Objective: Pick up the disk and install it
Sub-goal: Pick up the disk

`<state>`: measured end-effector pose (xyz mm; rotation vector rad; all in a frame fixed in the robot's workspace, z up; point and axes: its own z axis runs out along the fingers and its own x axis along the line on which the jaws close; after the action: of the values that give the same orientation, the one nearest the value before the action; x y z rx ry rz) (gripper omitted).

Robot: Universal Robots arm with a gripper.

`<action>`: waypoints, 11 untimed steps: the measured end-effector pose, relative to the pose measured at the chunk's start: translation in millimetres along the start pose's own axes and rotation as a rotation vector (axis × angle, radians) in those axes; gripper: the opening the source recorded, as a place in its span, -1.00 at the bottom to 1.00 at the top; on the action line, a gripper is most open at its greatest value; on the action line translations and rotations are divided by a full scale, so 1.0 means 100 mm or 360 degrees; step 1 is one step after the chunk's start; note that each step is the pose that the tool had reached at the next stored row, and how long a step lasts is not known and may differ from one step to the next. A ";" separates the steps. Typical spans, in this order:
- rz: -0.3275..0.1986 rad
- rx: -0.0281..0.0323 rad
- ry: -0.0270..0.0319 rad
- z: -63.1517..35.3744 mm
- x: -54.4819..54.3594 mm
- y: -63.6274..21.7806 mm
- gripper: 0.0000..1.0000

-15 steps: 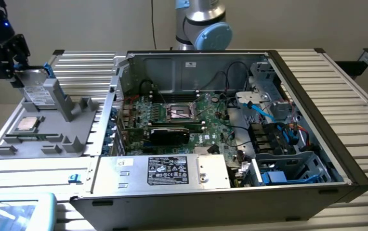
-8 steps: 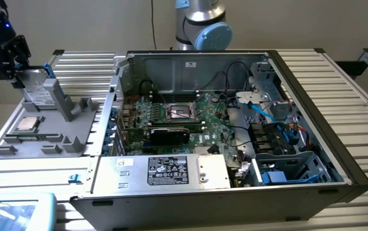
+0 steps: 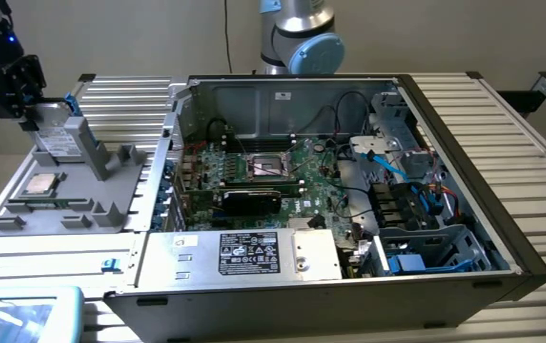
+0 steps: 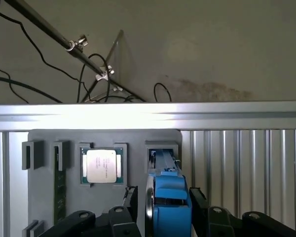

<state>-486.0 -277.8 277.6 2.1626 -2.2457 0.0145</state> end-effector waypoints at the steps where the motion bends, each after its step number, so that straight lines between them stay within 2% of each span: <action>1: 0.0012 -0.00001 -0.00002 0.002 0.00 0.000 0.07; 4: 0.0033 -0.00006 -0.00003 0.007 0.00 0.000 0.07; 11: 0.0023 -0.00017 -0.00014 0.018 0.00 0.000 0.07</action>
<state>-486.0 -277.8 275.8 2.1461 -2.2615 0.0126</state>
